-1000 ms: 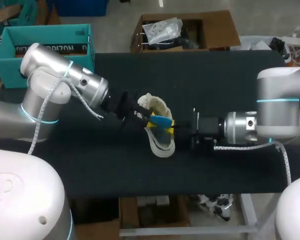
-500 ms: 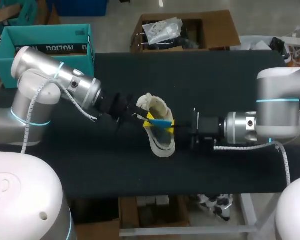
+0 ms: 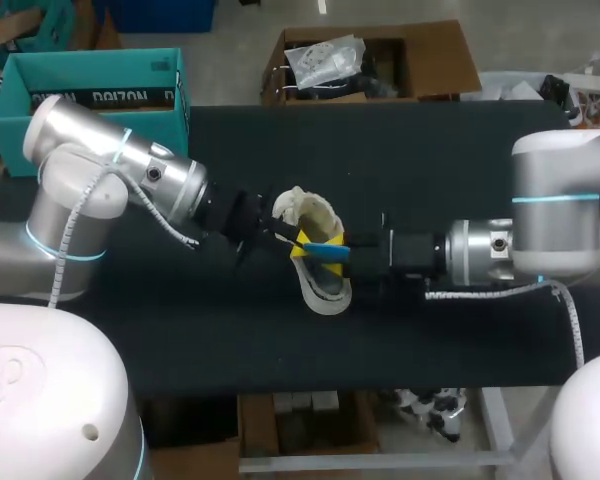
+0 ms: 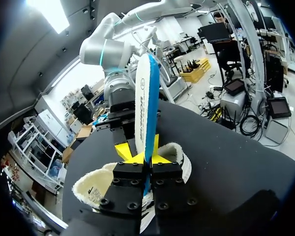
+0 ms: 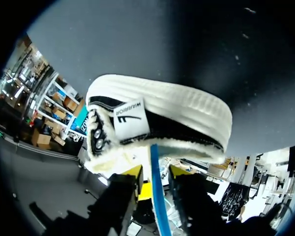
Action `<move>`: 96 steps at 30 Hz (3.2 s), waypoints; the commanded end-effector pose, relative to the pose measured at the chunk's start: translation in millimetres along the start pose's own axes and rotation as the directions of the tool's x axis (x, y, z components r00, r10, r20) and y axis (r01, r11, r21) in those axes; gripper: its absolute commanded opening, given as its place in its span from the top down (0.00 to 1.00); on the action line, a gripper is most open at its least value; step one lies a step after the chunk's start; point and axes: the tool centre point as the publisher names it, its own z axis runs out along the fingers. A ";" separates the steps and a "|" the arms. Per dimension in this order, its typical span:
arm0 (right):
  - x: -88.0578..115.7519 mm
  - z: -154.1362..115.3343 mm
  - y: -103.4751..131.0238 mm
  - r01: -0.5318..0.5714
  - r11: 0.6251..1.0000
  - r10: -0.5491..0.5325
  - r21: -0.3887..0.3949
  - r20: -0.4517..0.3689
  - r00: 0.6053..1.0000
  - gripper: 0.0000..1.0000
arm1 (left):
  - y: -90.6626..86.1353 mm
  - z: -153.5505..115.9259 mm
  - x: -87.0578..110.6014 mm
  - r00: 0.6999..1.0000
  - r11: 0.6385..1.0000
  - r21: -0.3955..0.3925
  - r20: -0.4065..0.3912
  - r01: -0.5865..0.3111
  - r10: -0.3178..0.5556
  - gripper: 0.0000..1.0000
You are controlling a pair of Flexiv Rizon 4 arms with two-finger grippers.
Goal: Open the shoe tongue, take the insole out of the shoe, put the insole back into the shoe, and pack the shoe into the shoebox
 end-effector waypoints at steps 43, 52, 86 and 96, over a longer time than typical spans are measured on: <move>5.5 -1.2 13.8 -0.055 0.988 0.052 -0.144 -0.023 0.998 1.00 | 23.0 3.0 -9.0 0.996 0.998 -0.022 0.059 0.064 -0.062 0.65; -8.8 -10.1 2.2 -0.007 0.990 0.000 -0.144 -0.047 0.999 1.00 | 19.9 1.1 -8.9 0.997 0.997 -0.039 0.042 0.059 -0.057 0.67; 9.4 -1.1 20.4 0.030 0.999 -0.030 -0.031 0.017 0.999 1.00 | 19.6 5.0 3.8 0.994 0.995 -0.020 0.052 0.096 -0.095 1.00; 9.4 -1.1 20.4 0.030 0.999 -0.030 -0.031 0.017 0.999 1.00 | 19.6 5.0 3.8 0.994 0.995 -0.020 0.052 0.096 -0.095 1.00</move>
